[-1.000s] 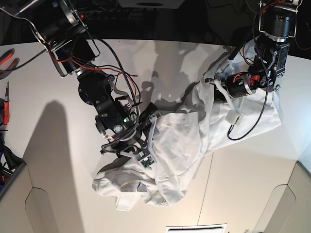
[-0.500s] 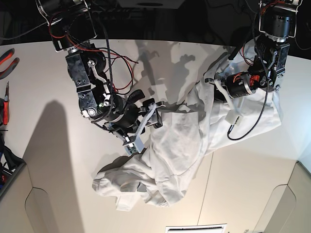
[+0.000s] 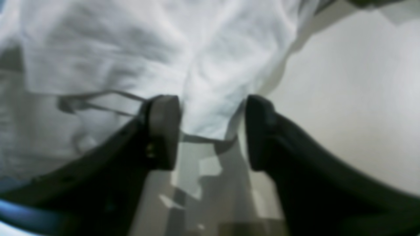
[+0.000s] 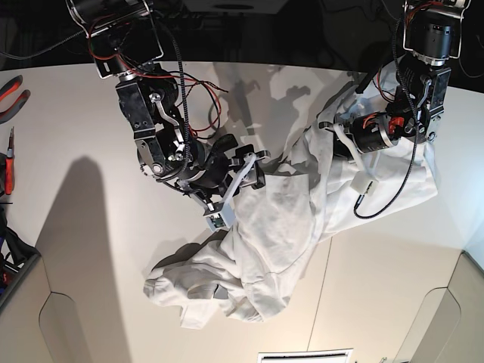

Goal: Layout the t-shirt on the table in an organized manner, then fold the t-shirt properly
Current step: 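Drag the held fabric with the right gripper back away from the left gripper, then lift the shirt corner with the right gripper and lay it out flat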

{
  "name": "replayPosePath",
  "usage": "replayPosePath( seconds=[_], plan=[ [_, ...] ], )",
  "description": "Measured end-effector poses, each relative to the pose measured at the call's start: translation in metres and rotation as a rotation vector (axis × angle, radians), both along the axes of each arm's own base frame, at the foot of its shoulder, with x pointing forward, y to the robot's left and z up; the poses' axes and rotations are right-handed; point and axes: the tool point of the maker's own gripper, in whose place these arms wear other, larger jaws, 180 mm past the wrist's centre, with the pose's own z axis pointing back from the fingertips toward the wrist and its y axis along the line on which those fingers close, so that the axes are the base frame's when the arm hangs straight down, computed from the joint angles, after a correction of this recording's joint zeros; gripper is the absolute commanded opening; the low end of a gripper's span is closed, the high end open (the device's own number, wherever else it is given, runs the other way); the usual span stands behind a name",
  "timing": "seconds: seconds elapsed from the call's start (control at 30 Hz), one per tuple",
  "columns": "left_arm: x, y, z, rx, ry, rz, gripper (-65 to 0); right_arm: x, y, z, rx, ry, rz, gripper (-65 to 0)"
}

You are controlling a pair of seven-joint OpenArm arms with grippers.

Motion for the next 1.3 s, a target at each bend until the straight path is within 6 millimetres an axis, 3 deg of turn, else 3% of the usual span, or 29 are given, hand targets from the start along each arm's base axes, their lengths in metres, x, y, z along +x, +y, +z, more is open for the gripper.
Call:
replayPosePath(
  seconds=[0.13, 0.53, 0.73, 0.93, 1.1, 1.3],
  plan=[
    [0.0, 0.0, 0.0, -0.001, 0.0, 0.001, -65.0, 0.001, -0.003, -0.002, -0.033, -0.011, 0.007, -65.0],
    [0.0, 0.0, 0.0, 0.0, 0.0, 0.0, -65.0, -0.006, -0.006, 0.001, -0.075, 0.029, 0.041, -65.0],
    [0.0, 0.0, 0.0, 0.0, 0.001, 0.0, -65.0, -0.006, -0.006, 0.033, -0.1, -0.003, 0.084, -65.0],
    [0.0, 0.0, 0.0, 0.0, 0.001, -0.001, -65.0, -0.01, -0.025, 0.077, -0.147, -0.12, 0.095, -65.0],
    [0.0, 0.0, 0.0, 0.0, 0.001, 0.0, -65.0, -0.031, -0.055, 0.081, -0.252, -0.147, 0.102, -65.0],
    [0.0, 0.0, 0.0, 0.001, 0.001, -0.001, -65.0, -0.074, -0.081, 0.063, -0.328, -0.07, 0.13, -65.0]
  ],
)
